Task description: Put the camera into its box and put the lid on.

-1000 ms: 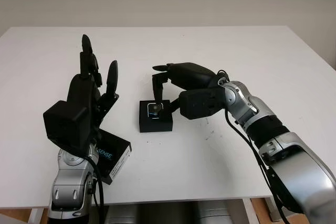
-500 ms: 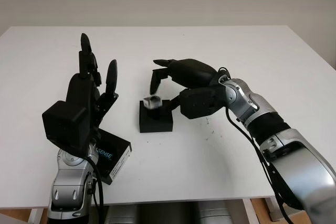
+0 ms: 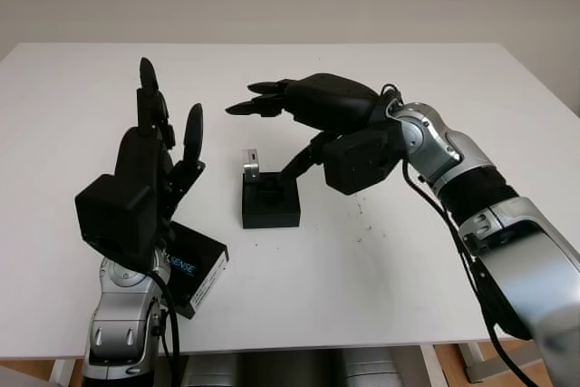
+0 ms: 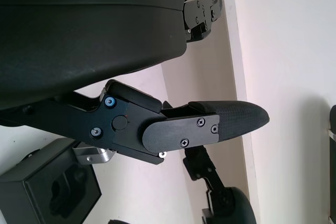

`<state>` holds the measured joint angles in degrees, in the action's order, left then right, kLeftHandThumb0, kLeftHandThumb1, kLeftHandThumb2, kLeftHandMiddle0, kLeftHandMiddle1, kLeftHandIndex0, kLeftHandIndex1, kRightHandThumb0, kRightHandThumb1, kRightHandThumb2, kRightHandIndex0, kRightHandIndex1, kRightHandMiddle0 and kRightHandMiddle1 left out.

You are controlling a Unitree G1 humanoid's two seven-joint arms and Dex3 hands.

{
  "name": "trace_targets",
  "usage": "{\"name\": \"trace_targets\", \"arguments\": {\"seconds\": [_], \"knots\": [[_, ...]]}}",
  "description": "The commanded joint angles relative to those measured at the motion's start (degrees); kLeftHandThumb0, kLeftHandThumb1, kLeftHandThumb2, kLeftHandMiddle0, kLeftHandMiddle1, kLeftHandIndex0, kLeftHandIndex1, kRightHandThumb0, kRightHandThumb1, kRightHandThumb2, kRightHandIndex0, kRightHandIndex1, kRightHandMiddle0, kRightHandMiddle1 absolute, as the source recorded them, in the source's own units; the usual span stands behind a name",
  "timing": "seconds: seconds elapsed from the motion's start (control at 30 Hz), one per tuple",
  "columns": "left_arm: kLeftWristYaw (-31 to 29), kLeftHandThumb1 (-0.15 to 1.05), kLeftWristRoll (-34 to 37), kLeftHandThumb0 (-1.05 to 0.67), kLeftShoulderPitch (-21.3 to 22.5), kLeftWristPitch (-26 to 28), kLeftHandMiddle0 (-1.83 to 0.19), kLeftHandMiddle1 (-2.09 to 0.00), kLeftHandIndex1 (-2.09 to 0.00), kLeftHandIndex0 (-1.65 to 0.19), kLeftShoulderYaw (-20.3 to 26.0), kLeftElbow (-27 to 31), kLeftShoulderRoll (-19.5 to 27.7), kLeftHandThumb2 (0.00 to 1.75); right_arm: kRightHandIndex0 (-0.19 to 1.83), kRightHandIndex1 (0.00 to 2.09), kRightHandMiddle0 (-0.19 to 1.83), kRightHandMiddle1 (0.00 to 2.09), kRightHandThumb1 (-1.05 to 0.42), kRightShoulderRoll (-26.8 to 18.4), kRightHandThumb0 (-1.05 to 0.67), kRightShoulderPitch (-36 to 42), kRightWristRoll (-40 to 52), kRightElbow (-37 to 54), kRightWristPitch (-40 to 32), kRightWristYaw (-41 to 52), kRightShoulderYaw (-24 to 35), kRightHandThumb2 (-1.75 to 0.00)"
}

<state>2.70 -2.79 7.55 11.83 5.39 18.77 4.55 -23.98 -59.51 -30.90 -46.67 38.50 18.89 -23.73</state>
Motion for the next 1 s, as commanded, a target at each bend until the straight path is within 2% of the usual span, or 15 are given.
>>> {"name": "trace_targets", "arguments": {"seconds": [0.0, 0.2, 0.43, 0.57, 0.8, 0.97], "knots": [[0.4, 1.05, -0.1, -0.75, 0.2, 0.2, 0.19, 0.00, 0.00, 0.19, -0.1, 0.4, -0.3, 0.54, 0.19, 0.09, 0.27, 0.07, -0.88, -0.8, -0.76, -1.4, -0.2, 1.9, 1.0, 0.3, 0.2, -0.06], [0.4, 1.05, -0.2, -0.74, -0.2, 0.0, 0.19, 0.00, 0.00, 0.19, -0.1, 0.6, -0.1, 0.55, 0.20, 0.09, 0.26, 0.07, -0.91, -0.3, -0.78, -0.3, -0.4, 2.6, 0.6, -0.6, 0.3, -0.07], [0.2, 1.05, 0.3, -0.74, -0.2, 0.1, 0.19, 0.00, 0.00, 0.19, 0.2, 0.7, 0.0, 0.55, 0.35, 0.15, 0.39, 0.12, -0.91, 3.2, -0.80, 1.4, -5.2, 6.9, -12.2, -5.8, -0.6, -0.06], [0.5, 1.05, -0.4, -0.74, -0.5, -0.3, 0.19, 0.00, 0.00, 0.19, 0.0, 0.7, 0.1, 0.56, 0.33, 0.13, 0.39, 0.11, -0.93, 5.7, -0.82, 4.0, -8.3, 9.1, -17.1, -10.4, -1.6, -0.06], [0.6, 1.05, 0.5, -0.75, -0.8, 0.2, 0.19, 0.00, 0.00, 0.19, 0.1, 1.3, -0.7, 0.54, 0.31, 0.11, 0.40, 0.12, -0.96, 8.2, -0.87, 6.7, -8.2, 6.5, -19.6, -14.1, -2.1, -0.06], [0.3, 1.05, 0.7, -0.74, -1.4, -1.1, 0.19, 0.00, 0.00, 0.19, 0.2, 0.8, -0.3, 0.54, 0.29, 0.10, 0.38, 0.12, -0.98, 8.3, -0.88, 8.4, -9.1, 7.7, -21.1, -13.7, -3.2, -0.06]]}}
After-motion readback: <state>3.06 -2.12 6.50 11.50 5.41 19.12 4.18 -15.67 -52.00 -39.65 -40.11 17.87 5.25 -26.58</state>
